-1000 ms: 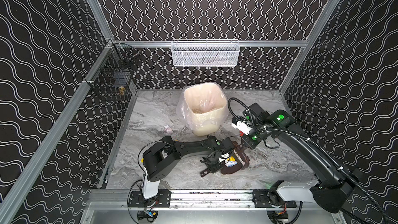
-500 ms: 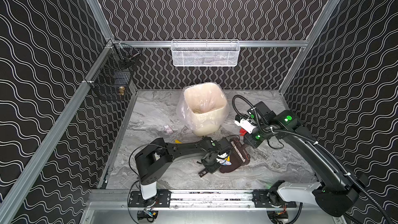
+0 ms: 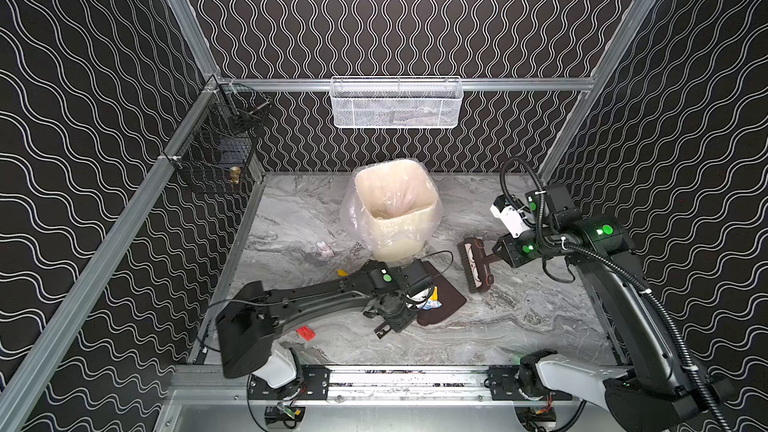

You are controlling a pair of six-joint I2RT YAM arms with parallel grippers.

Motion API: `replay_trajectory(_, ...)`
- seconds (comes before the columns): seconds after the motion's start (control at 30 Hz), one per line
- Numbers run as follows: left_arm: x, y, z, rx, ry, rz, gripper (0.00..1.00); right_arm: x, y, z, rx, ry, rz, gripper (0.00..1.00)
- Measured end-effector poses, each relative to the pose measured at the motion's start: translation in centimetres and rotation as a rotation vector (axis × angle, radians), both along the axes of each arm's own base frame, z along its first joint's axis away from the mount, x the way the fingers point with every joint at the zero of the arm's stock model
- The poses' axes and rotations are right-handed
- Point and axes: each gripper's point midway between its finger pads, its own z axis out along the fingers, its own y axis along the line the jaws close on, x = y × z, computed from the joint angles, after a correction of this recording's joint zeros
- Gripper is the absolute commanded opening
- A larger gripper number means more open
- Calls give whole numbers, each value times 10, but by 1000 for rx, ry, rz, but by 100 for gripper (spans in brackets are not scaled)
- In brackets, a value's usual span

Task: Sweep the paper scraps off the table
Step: 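Lift the dustpan toward the bin with the left gripper while the right withdraws the brush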

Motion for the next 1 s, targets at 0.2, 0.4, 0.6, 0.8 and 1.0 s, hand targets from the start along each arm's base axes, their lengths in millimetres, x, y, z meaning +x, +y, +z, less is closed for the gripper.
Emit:
replay_trajectory(0.2, -21, 18, 39, -18, -35, 27, 0, 21, -3, 1, 62, -1, -50, 0)
replay_trajectory(0.4, -30, 43, 78, -42, -70, 126, 0, 37, -1, 5, 120, -12, -73, 0)
replay_trajectory(0.6, -26, 73, 116, -50, -115, 272, 0, 43, -1, 6, 184, -7, -107, 0)
replay_trajectory(0.8, -13, 99, 153, -64, -173, 402, 0, 44, -3, 0, 207, 18, -126, 0)
replay_trajectory(1.0, 2, 128, 181, -65, -221, 518, 0, 45, -3, 0, 226, 31, -142, 0)
